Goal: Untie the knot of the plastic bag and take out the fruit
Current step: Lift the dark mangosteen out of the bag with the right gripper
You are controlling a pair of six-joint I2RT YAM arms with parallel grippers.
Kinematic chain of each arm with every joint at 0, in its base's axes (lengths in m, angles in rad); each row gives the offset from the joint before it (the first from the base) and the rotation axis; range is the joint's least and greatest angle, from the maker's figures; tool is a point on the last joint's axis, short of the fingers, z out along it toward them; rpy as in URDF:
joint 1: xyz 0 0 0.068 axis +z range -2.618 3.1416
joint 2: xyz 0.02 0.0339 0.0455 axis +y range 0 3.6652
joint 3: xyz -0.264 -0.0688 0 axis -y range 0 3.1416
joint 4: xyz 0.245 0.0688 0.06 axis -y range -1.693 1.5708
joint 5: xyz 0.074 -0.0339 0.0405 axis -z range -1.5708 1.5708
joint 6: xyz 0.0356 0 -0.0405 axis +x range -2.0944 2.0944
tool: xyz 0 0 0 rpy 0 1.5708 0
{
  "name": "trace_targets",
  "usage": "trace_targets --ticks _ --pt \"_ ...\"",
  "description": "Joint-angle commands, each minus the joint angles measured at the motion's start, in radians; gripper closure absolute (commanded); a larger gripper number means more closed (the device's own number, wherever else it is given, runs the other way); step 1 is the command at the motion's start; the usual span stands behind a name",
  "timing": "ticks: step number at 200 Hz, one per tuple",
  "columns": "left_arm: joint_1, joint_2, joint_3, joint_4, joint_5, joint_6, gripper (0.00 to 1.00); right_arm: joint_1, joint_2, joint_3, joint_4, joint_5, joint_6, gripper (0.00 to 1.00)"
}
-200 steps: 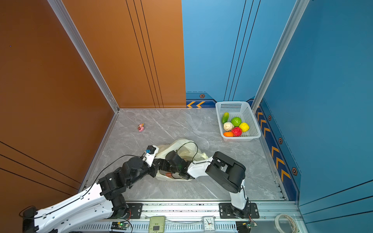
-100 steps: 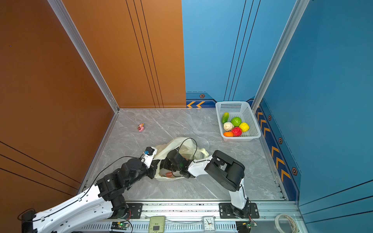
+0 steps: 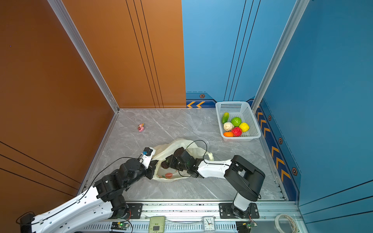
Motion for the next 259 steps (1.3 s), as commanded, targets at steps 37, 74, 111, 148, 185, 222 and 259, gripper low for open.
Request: trace_targets --ticks 37,74,111,148,185,222,259 --pt "0.026 0.080 0.023 0.046 0.000 0.016 1.00 0.004 -0.188 0.015 -0.310 0.021 -0.090 0.56" --pt "0.042 0.138 0.039 0.137 -0.007 0.009 1.00 0.016 -0.312 0.054 -0.504 0.055 -0.135 0.55" --pt "0.058 0.230 0.102 0.163 0.016 0.001 1.00 0.034 -0.366 0.104 -0.636 0.050 -0.179 0.55" --pt "0.063 0.322 0.162 0.190 0.041 0.000 1.00 0.042 -0.366 0.112 -0.655 0.018 -0.180 0.55" --pt "0.065 0.369 0.190 0.213 0.059 0.007 1.00 0.032 -0.387 0.132 -0.688 0.015 -0.196 0.55" --pt "0.065 0.391 0.197 0.194 0.056 -0.012 1.00 0.016 -0.427 0.188 -0.752 -0.008 -0.209 0.54" --pt "0.066 0.434 0.240 0.158 0.061 -0.023 1.00 -0.008 -0.445 0.264 -0.797 -0.057 -0.227 0.54"
